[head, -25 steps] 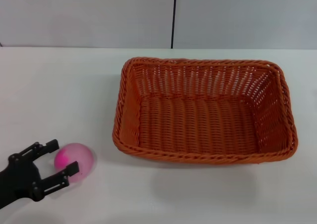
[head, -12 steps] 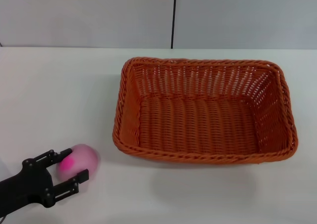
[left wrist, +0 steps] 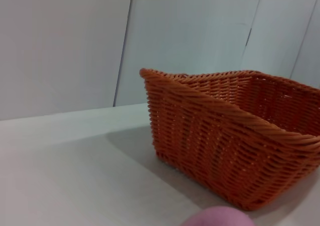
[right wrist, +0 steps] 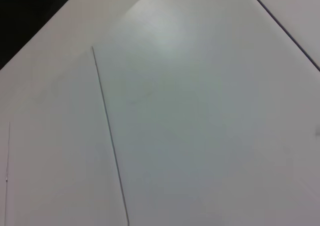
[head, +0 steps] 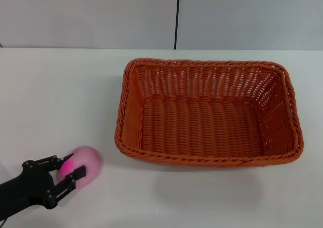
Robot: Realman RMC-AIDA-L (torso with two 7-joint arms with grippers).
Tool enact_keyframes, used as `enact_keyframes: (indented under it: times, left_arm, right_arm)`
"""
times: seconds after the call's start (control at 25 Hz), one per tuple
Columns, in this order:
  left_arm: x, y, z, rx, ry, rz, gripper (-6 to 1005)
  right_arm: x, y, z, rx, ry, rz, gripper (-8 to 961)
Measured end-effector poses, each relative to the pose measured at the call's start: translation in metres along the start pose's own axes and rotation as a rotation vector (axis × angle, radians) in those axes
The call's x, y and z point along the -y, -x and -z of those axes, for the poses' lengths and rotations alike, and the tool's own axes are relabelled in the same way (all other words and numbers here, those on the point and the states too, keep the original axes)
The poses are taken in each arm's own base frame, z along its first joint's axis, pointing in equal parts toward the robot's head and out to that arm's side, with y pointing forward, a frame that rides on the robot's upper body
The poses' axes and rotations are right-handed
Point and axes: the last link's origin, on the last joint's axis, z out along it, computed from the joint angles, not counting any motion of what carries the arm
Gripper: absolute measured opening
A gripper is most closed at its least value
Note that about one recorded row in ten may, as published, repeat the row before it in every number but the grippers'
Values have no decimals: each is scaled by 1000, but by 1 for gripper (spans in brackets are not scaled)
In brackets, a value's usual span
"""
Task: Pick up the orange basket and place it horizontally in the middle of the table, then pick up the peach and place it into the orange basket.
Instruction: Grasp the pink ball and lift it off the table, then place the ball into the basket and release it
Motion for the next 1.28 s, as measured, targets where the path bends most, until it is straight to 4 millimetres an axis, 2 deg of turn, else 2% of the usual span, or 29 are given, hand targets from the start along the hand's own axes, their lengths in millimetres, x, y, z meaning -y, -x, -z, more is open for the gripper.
enact_keyframes:
  times: [0.12, 0.28, 0.36, 0.48, 0.56, 0.6, 0.64, 0.72, 0.84, 0.88, 0.92, 0.96, 1.0, 1.08, 1.28]
  left_arm:
    - [2, -2, -2, -10, -11, -9, 383]
    - [14, -17, 4, -107, -87, -12, 344]
    - [14, -17, 4, -107, -87, -12, 325]
    - [25, -40, 7, -205, -115, -63, 301]
    - [25, -40, 7, -205, -115, -63, 287]
    - [26, -46, 4, -224, -104, -76, 280]
    - [27, -62, -5, -275, -60, -105, 273]
    - [26, -70, -12, -297, -27, -115, 259]
    - [26, -70, -12, -297, -27, -115, 238]
    - [16, -90, -40, -342, 113, -131, 231]
    - [16, -90, -40, -342, 113, -131, 222]
    - [9, -96, -58, -342, 189, -127, 213]
    - [9, -96, -58, -342, 189, -127, 203]
    - [-3, -106, -92, -341, 289, -83, 187]
    - [-12, -107, -120, -294, 326, -38, 153]
  right_arm:
    - [0, 0, 1, 1, -5, -1, 558]
    - [1, 0, 3, 1, -15, -1, 558]
    - [1, 0, 4, 2, -25, -3, 558]
    - [2, -1, 4, 4, -31, -7, 558]
    - [1, -2, 3, 5, -30, -9, 558]
    - [1, -2, 3, 5, -29, -9, 558]
    - [1, -2, 2, 6, -27, -10, 558]
    - [1, -2, 2, 7, -24, -11, 557]
    - [0, -4, 1, 6, -23, -17, 557]
    - [0, -5, 1, 6, -25, -22, 557]
    - [0, -6, 1, 5, -27, -26, 557]
    - [0, -7, 1, 5, -29, -30, 557]
    - [0, -8, 1, 3, -32, -34, 557]
    - [0, -9, 1, 2, -35, -38, 557]
    - [-1, -9, 2, 5, -38, -42, 557]
